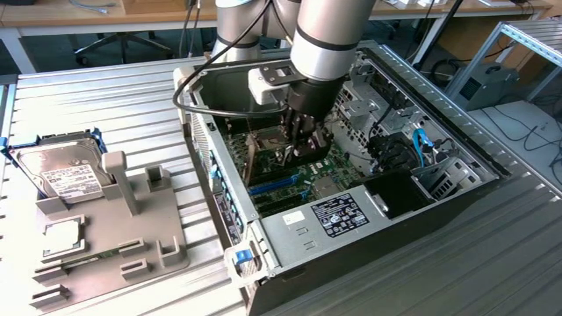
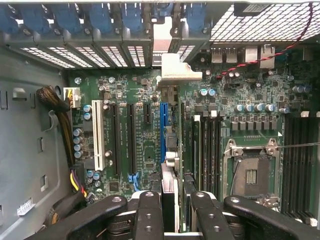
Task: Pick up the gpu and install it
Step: 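Insert the gpu into the slot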
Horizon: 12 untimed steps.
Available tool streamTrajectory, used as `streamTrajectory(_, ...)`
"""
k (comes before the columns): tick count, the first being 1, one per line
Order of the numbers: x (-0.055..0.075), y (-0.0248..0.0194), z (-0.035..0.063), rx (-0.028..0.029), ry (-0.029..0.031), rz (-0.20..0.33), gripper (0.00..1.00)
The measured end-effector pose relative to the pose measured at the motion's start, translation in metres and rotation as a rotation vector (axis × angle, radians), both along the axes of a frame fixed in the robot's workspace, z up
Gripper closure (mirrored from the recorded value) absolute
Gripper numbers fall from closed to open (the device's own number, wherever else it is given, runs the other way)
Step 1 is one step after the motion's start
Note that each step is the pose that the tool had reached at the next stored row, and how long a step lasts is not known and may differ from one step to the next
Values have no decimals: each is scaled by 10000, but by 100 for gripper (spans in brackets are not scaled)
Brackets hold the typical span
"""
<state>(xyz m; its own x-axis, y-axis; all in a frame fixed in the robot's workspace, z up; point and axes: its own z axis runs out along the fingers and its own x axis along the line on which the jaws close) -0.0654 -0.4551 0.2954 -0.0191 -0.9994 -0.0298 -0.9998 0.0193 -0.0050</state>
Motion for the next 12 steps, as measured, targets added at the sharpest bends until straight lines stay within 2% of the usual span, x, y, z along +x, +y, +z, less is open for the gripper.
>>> streamTrajectory(5,-18,-1,-31,-5,1,-1,73)
streamTrajectory(12,-140,0,-74,-2,0,0,73)
